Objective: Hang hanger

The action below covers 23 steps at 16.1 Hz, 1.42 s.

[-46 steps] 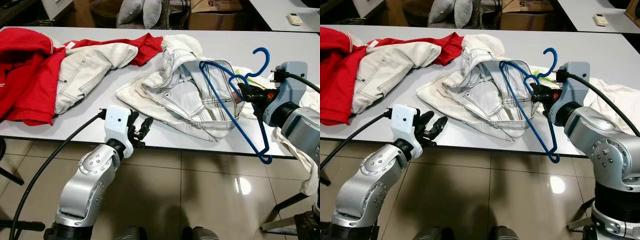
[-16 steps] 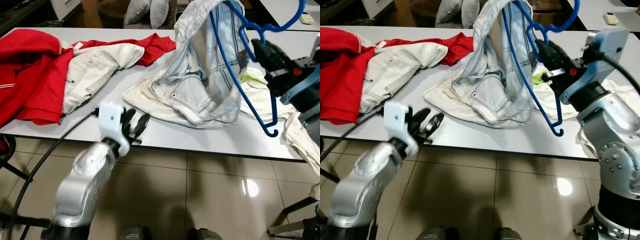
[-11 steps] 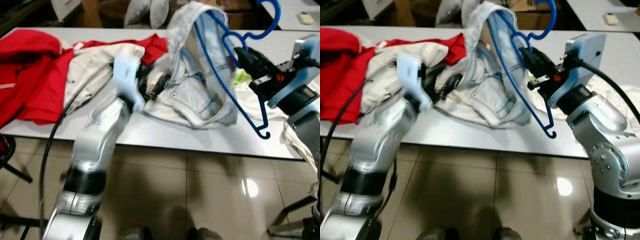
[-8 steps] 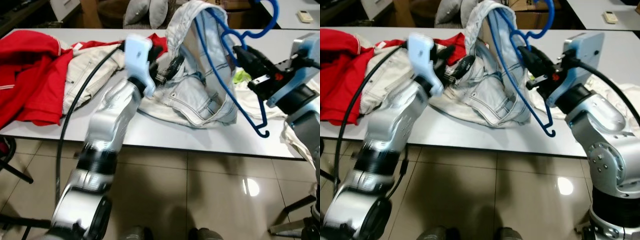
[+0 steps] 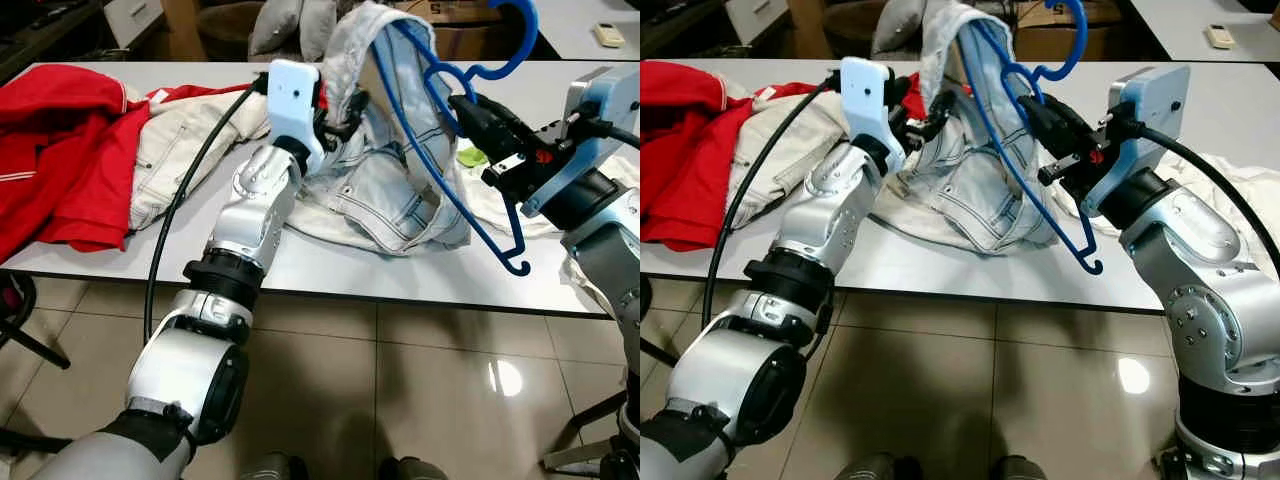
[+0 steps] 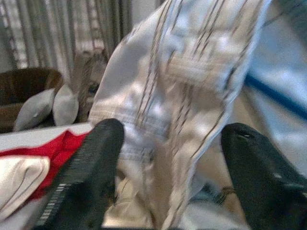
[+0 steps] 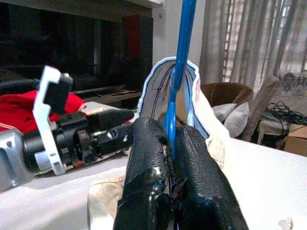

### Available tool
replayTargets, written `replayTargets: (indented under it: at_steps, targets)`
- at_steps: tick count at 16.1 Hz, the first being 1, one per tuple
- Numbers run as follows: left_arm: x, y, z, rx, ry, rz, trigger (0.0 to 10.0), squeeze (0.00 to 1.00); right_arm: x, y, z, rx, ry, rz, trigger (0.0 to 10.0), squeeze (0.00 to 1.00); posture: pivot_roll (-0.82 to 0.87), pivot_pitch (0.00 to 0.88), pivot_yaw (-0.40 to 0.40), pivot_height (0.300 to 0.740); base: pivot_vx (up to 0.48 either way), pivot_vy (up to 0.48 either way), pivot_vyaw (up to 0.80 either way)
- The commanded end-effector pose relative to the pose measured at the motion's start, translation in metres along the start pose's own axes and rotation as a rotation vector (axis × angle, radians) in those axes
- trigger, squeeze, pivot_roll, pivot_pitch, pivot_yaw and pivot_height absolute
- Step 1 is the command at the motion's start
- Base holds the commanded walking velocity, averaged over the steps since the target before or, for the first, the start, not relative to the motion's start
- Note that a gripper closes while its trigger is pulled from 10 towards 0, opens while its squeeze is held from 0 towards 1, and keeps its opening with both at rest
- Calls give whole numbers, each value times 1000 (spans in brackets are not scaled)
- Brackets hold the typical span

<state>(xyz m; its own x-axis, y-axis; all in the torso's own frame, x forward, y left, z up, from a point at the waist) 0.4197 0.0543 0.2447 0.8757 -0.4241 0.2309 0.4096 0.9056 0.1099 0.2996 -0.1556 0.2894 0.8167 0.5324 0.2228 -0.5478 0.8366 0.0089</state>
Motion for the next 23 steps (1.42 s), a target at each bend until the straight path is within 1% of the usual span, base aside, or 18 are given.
replayTargets:
  at_steps: [1, 6, 9, 12, 15, 18, 19, 21, 23]
  targets:
    - [1, 6, 2, 14, -8, 20, 0, 0, 1, 15, 21, -50, -92, 66, 10000, 0, -222, 50, 101, 740, 0, 0, 0]
    - [5, 9, -2, 20, -24, 33, 0, 0, 1, 18, 21, -50, -93, 78, 10000, 0, -221, 52, 102, 740, 0, 0, 0]
    - [5, 6, -6, 32, -13, 5, 0, 0, 1, 20, 20, -51, -90, 90, 10000, 0, -224, 52, 108, 740, 0, 0, 0]
    - [7, 6, -6, 27, -20, -8, 0, 0, 0, 21, 20, -54, -88, 91, 10000, 0, -226, 50, 111, 740, 0, 0, 0]
    - [7, 8, -5, 21, -26, -8, 0, 0, 0, 21, 19, -54, -88, 89, 10000, 0, -225, 48, 111, 740, 0, 0, 0]
    - [6, 13, -6, 16, -23, 3, 0, 0, 1, 22, 18, -54, -87, 93, 10000, 0, -224, 43, 112, 740, 0, 0, 0]
    - [5, 15, -5, 18, -29, 3, 0, 0, 1, 22, 18, -54, -85, 94, 10000, 0, -225, 42, 112, 740, 0, 0, 0]
    - [5, 19, 5, 33, -72, -6, 0, 0, 1, 21, 15, -62, -67, 83, 10000, 0, -226, 40, 120, 740, 0, 0, 0]
    - [2, 28, 23, 52, -151, -3, 0, 0, 0, 14, 10, -73, -36, 43, 10000, 0, -218, 40, 118, 740, 0, 0, 0]
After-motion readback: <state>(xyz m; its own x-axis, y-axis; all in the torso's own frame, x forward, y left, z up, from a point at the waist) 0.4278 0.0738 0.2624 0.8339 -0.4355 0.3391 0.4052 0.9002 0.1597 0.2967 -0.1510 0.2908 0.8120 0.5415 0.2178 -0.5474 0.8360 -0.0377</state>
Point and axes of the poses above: a point about 5 cm out from each wrist's last joint towards the gripper, its own x axis pointing out of the wrist towards the gripper, its own z axis along the axis of the wrist's last joint, y = z × x, the point moved 3 cm from there along x, pointing out of the wrist towards the gripper, and after that the axes turned 6 degrees about x, right-handed, at the moved point
